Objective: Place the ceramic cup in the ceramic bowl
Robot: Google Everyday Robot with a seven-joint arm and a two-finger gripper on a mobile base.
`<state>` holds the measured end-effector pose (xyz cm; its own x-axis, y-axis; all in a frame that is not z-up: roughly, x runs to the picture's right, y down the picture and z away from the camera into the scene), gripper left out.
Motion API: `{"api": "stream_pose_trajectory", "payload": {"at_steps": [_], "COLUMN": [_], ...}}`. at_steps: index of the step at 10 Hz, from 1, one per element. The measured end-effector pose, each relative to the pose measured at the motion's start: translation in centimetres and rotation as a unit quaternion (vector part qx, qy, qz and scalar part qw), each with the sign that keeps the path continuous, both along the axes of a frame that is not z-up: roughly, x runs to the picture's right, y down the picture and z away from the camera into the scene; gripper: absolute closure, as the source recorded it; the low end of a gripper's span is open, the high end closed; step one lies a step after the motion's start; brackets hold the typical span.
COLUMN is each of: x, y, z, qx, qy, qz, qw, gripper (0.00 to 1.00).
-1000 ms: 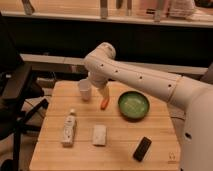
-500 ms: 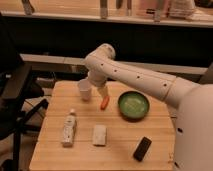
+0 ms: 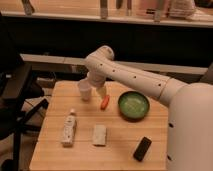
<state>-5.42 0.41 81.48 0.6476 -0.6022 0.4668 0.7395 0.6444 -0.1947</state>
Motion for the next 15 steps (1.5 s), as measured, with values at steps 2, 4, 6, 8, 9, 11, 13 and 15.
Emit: {"api": "stream_pose_trajectory", "payload": {"at_steps": [2,4,6,8,9,11,13,15], "x": [-0.3,-0.3,-1.0,-1.3,-1.4,-1.7,-2.1,-2.1], "y": [0.2,-0.1,0.0,0.3,0.8,1.2,1.3,1.7], "z": [0.9,1.9,2.7,3.6,4.5,5.3,5.6,6.1], "qx": [0.0,0.002,-0.001,-0.007,-0.01,-0.011,-0.015,-0.021], "qy": [-0.01,-0.019,-0.028,-0.035,-0.04,-0.047,-0.054,-0.058], "qz": [-0.01,-0.021,-0.032,-0.04,-0.042,-0.046,-0.051,-0.055], "qw": [0.9999,0.9996,0.9991,0.9986,0.9982,0.9978,0.9971,0.9965], "gripper": [0.2,0.2,0.2,0.2,0.2,0.2,0.2,0.2]}}
